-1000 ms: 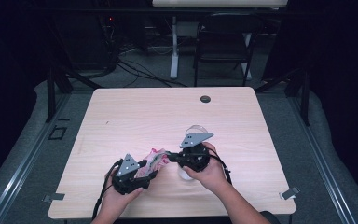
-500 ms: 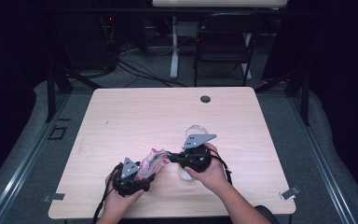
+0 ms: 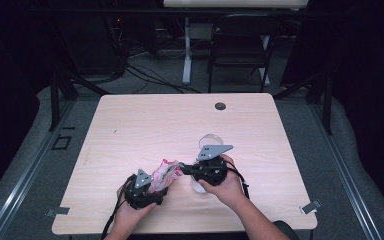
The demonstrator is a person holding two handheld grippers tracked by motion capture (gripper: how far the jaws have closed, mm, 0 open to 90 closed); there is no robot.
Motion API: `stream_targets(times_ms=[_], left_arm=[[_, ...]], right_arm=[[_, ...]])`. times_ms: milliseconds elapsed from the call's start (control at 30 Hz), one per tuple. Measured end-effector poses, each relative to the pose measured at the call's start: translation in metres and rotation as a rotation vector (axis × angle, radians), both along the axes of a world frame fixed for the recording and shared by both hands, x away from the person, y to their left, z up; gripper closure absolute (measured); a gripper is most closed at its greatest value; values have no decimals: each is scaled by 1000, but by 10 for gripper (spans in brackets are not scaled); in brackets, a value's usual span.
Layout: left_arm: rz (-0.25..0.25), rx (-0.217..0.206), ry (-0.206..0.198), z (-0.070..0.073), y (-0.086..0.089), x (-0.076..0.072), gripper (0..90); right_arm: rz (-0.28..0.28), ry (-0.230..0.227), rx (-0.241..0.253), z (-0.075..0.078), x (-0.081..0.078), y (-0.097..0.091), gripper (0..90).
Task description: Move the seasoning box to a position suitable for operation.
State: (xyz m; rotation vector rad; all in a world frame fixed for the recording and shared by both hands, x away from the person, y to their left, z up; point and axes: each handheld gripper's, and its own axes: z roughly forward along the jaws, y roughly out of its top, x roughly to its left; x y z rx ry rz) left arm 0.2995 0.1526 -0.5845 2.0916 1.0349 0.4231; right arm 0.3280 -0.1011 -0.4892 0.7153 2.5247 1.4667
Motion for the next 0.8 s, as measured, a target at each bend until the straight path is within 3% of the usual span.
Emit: stream_targets(times_ms=[500,800], left_arm=[[-11,54,0,-4,-8,10,265],[-4,43,23,-4,-8,14,248]], right_arm=[[-15,-5,-5,-1,-5,0,891],[-22,-4,-2,-3,-8,-1,888]])
